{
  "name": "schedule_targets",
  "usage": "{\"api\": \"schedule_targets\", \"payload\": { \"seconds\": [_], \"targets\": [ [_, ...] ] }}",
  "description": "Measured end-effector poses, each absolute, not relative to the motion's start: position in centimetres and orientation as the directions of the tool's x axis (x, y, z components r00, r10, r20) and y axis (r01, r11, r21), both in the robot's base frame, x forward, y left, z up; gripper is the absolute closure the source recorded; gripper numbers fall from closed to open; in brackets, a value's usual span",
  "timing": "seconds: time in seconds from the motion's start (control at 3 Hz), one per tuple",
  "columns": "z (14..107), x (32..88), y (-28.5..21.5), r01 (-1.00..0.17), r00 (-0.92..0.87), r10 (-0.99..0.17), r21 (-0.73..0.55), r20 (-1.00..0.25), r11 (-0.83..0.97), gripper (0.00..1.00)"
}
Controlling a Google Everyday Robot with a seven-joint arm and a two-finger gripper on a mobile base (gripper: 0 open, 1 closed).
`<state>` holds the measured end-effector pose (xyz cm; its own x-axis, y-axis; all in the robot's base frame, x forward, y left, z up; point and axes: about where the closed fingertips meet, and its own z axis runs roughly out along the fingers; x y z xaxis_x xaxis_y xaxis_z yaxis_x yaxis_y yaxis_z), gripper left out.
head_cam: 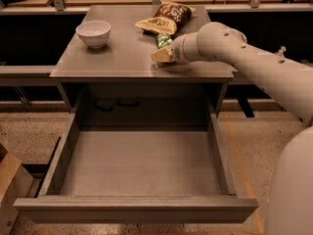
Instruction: Place green can into top drawer
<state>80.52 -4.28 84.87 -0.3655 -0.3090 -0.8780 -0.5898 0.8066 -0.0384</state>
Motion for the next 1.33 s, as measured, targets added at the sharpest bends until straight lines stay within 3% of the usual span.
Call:
{"api": "schedule_targets", "payload": {
  "seconds": [0.33,0.67,1.33],
  "targets": [
    [85.9,79.9,-3.9,-0.612,-0.338,-0.292,-0.027,-0.895,0.791,0.87],
    [88.2,78.6,-4.0,-0.652,-0.296,-0.296,-0.034,-0.908,0.757,1.0],
    [89.8,72.2,-5.3,-0.733,-0.293,-0.28,0.026,-0.914,0.68,1.0]
  ]
}}
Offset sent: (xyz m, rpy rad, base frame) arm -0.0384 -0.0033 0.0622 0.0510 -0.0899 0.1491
